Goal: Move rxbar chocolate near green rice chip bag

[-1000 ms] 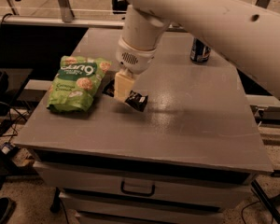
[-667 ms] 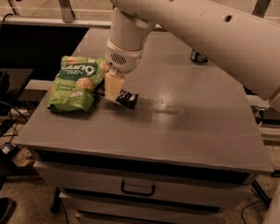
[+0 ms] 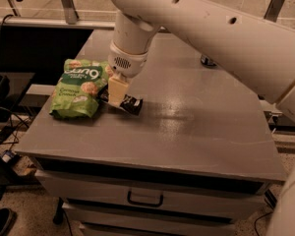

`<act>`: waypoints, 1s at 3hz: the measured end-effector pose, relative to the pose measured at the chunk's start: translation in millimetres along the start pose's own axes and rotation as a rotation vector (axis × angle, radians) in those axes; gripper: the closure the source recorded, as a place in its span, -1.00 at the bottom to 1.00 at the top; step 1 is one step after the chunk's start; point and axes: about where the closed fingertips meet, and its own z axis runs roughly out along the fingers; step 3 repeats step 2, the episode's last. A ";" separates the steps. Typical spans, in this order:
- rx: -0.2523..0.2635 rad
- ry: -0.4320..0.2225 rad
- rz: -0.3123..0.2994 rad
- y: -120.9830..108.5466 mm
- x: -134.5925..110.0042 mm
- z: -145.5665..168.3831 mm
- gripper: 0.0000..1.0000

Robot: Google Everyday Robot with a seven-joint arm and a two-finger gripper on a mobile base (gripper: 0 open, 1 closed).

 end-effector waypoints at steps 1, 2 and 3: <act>-0.001 0.000 -0.002 0.4 -0.9 1.9 -1.00; -0.001 0.000 -0.002 0.4 -0.9 1.9 -1.00; -0.001 0.000 -0.002 0.4 -0.9 1.9 -1.00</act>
Offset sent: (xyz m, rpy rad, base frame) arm 0.0000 0.0008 -0.0009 0.0001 0.0002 0.0011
